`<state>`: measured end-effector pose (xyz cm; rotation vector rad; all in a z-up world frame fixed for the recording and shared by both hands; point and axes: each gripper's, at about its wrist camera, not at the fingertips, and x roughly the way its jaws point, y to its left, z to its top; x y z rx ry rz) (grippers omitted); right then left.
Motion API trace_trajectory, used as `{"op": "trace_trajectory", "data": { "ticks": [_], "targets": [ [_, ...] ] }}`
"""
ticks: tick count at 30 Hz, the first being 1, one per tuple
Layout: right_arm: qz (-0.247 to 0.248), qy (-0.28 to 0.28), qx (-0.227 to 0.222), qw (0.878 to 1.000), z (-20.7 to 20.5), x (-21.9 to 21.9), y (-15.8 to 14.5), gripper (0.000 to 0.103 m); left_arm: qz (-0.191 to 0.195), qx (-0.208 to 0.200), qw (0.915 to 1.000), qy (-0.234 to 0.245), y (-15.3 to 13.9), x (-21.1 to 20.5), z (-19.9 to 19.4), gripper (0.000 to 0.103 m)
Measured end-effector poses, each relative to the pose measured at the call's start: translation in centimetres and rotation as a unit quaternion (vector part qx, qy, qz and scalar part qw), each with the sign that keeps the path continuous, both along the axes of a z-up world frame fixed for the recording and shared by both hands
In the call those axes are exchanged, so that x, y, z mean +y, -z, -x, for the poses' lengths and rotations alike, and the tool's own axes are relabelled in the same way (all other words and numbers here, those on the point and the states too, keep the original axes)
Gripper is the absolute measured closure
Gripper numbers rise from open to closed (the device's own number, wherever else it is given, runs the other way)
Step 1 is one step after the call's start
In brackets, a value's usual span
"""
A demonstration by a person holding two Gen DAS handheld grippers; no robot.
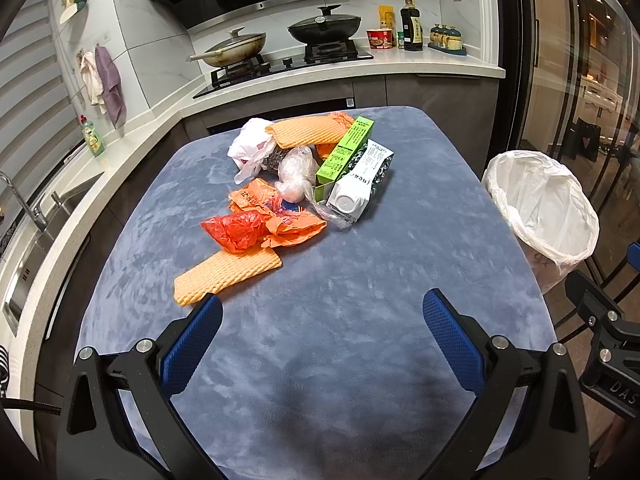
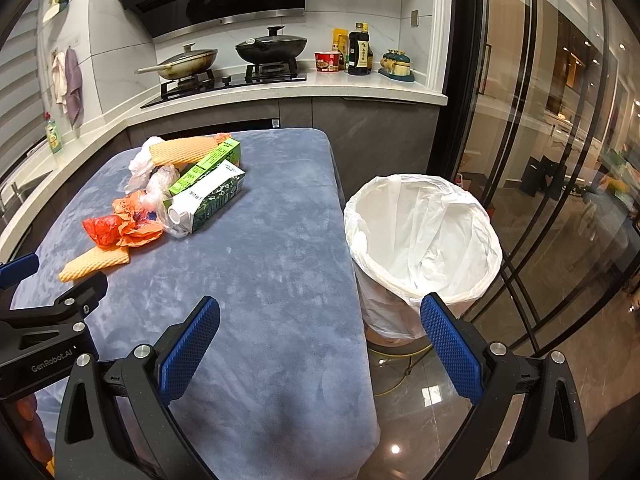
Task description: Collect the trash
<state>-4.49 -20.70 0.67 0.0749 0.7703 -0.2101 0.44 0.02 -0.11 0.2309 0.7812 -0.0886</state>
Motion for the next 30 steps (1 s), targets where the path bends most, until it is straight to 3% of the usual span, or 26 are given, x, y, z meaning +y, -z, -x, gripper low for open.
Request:
{"op": "trace_trajectory", "data": {
  "ticks": [10,20,30],
  "targets": [
    [0.003,-0.008,0.006,1.0,-1.3,1.3,0.0,0.007,0.025,0.025,0.9991,-0.024,0.5,2.1,-1.3,0.007],
    [0.005,-0.021,0.008,1.0,-3.8,3.8,0.4,0.007,0.05,0.04,0.9959,-0.064,1.8,7.5,-4.3,0.007],
    [-0.034,-0.024,0.002,0.999,-9.7,7.0,1.7,0.007,0.054,0.047,0.9965,-0.045,4.8,14.2,-8.0,0.007]
  ]
}}
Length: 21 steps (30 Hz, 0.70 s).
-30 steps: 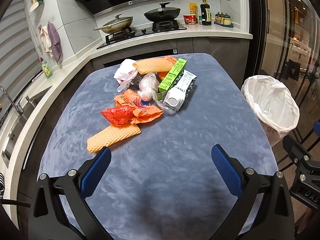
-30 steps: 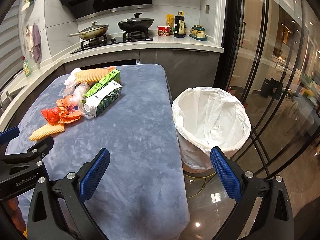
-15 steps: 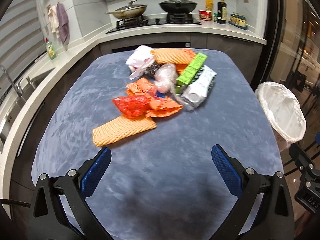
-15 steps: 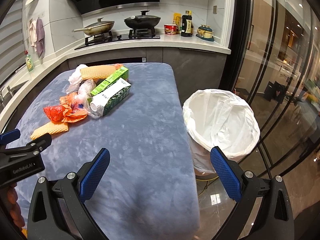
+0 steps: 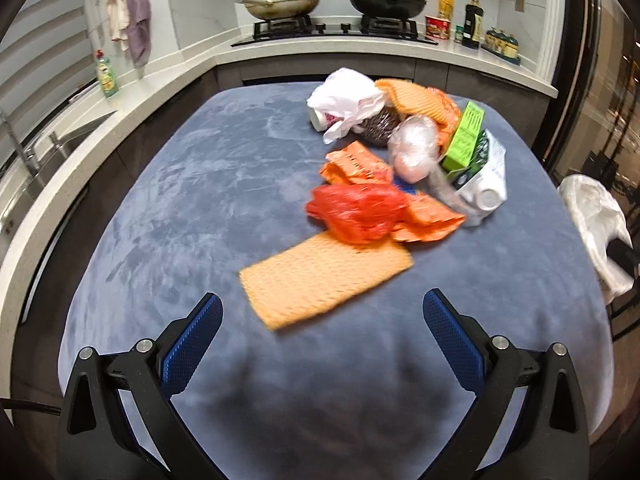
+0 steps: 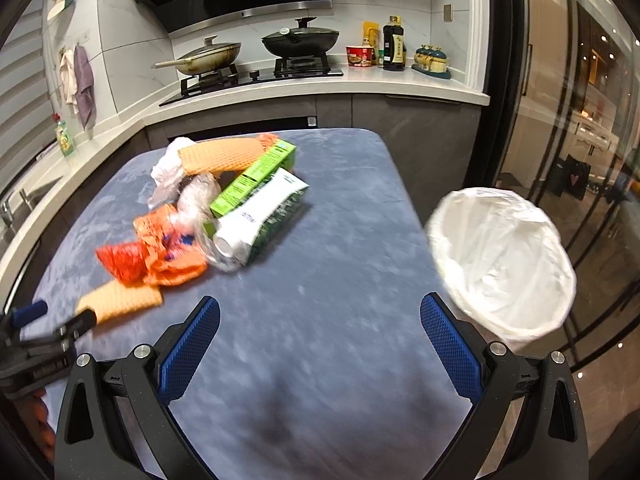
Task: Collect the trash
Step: 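Grasp the orange mesh sleeve with the left tool while the right tool grasps the white carton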
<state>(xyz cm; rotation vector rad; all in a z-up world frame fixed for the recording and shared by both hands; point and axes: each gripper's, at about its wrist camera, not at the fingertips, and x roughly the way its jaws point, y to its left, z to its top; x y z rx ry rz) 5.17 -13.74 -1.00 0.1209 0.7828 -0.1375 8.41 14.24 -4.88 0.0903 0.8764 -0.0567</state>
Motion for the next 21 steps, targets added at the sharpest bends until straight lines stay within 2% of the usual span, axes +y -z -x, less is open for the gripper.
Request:
{"op": "trace_trajectory", "data": {
  "ticks": [4,8,14,21],
  "targets": [
    [-0.018,0.001,0.0,1.0,-2.8,1.3,0.7,0.007,0.003,0.003,0.9999,0.012,1.2,1.9,-1.4,0.007],
    [-0.024,0.006,0.0,1.0,-5.8,2.4,1.3,0.007,0.024,0.009,0.9989,0.039,2.3,2.8,-3.1,0.007],
    [-0.039,0.012,0.012,0.999,-10.0,3.9,2.9,0.007,0.035,0.024,0.9956,0.083,4.3,2.8,-5.1,0.007],
    [-0.036,0.022,0.034,0.999,-13.9,5.0,5.4,0.007,0.054,0.042,0.9915,0.11,5.8,2.6,-6.5,0.007]
  ]
}}
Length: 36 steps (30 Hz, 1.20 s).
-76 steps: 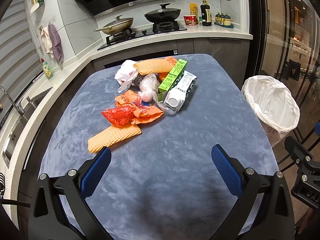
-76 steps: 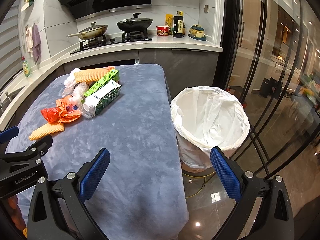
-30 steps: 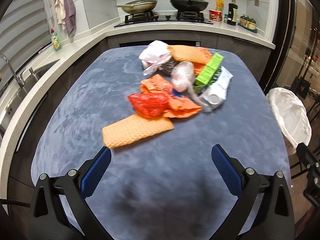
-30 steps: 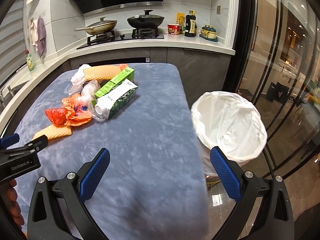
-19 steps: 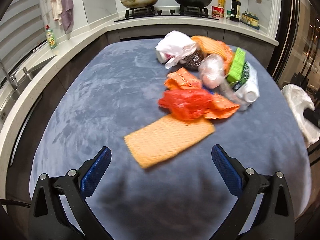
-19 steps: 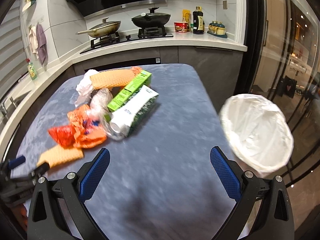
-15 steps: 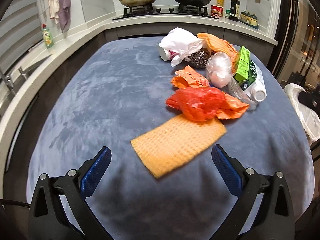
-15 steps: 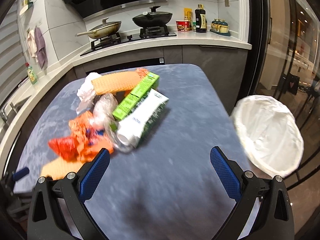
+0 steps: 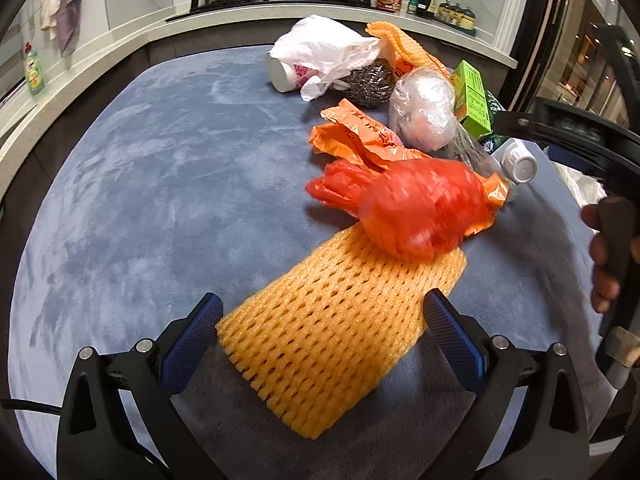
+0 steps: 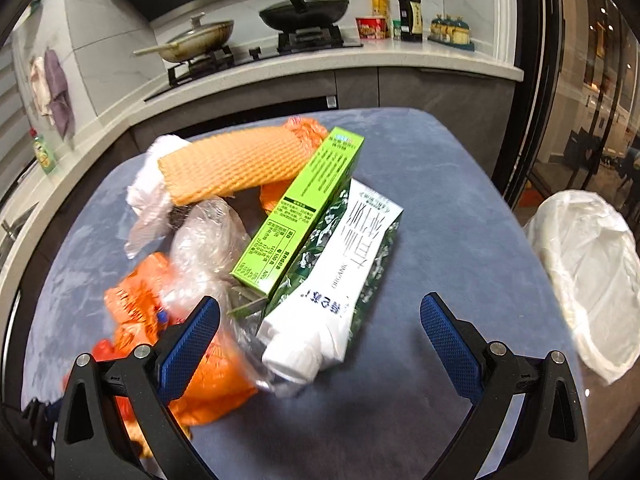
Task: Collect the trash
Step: 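Grasp the orange mesh sleeve with the left tool while the right tool grasps the white carton, then carry the white carton to the bin with the right tool while the left tool carries the mesh sleeve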
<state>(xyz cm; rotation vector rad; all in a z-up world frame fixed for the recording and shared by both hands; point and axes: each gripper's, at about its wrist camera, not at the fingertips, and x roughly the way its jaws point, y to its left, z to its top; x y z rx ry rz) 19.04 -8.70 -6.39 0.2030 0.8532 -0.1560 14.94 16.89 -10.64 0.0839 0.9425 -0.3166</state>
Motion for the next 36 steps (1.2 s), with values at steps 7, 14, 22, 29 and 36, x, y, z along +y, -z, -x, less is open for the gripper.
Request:
{"op": "trace_trajectory", "data": {
  "ticks": [7,14,22,29,36],
  "targets": [
    [-0.001,0.006,0.014,1.0,-1.1,-0.2,1.5,0.009,0.013,0.0,0.9999,0.01,-0.2,-0.4,0.8,0.024],
    [-0.034,-0.009,0.008,0.999,-0.1,-1.1,1.4,0.044,0.022,0.019,0.9995,0.012,-0.6,-1.4,2.6,0.061],
    [-0.04,-0.014,0.009,0.999,2.8,-2.4,0.9,0.045,0.023,0.027,0.9994,-0.003,-1.4,-2.2,3.9,0.082],
    [-0.037,-0.013,0.008,0.999,7.2,-4.7,-0.2,0.045,0.019,0.013,0.9997,-0.001,-3.1,-3.5,6.0,0.085],
    [-0.035,-0.007,-0.008,0.999,10.5,-6.4,-1.6,0.046,0.019,-0.013,0.9997,0.003,-5.6,-5.0,7.8,0.087]
  ]
}}
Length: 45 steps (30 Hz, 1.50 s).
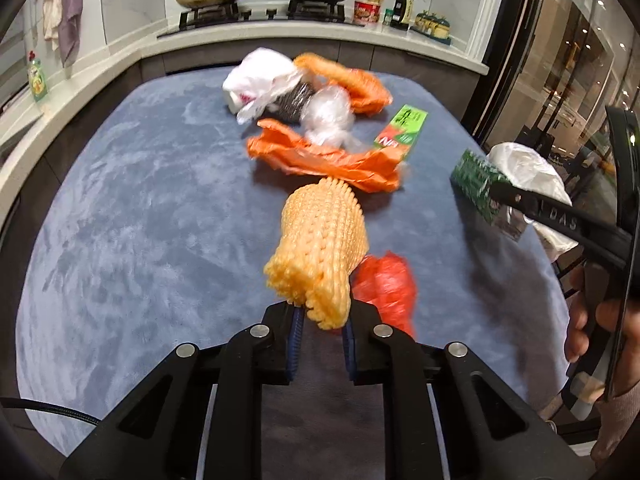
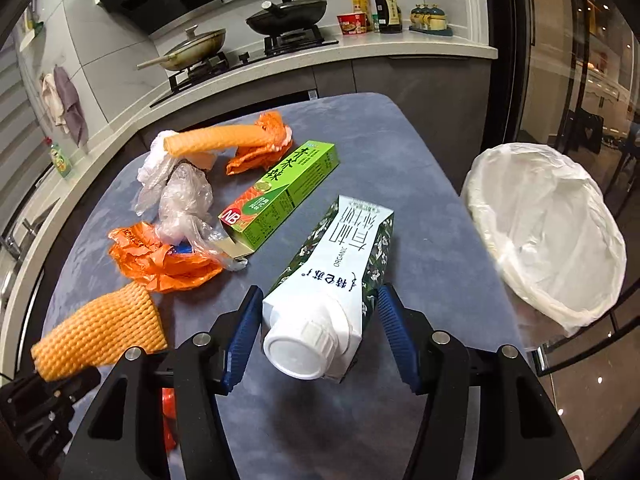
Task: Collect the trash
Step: 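Carry the white carton to the bin with the right tool while the left tool carries the mesh sleeve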
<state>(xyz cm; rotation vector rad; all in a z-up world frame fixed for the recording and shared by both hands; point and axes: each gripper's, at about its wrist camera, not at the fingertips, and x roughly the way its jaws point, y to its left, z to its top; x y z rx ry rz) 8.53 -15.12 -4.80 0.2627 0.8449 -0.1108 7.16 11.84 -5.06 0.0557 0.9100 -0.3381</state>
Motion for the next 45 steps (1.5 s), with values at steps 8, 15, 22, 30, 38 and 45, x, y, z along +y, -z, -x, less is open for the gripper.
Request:
{"op": "trace_trajectory", "data": {
  "ticks": [8,15,22,30,38,45],
  "targets": [
    [-0.011,0.01,-0.036,0.999,2.3,-2.2,-2.3,0.047,0.009,-0.042,0.9989,0.019,-3.7,-2.3,1.4,0.088],
    [-0.02,0.03,-0.055,0.998,3.4,-4.9,-3.2,0.048,0.006,-0.058,0.9971,0.049,-5.1,-6.2,1.5,0.088],
    [-0.027,0.051,-0.071,0.996,4.7,-7.4,-3.6,0.048,0.001,-0.069,0.9945,0.079,-5.8,-9.9,1.1,0.088],
    [-0.02,0.116,-0.107,0.987,5.6,-13.5,-5.0,0.048,0.014,-0.069,0.9901,0.122,-6.2,-15.4,-0.5,0.088],
    [-0.046,0.189,-0.11,0.975,5.5,-21.1,-3.2,0.048,0.033,-0.05,0.9822,0.178,-5.1,-22.8,-2.1,0.087],
    [-0.07,0.226,-0.096,0.967,5.0,-25.2,-0.8,0.048,0.021,-0.032,0.9781,0.204,-3.1,-28.8,-3.1,0.087]
  ]
}}
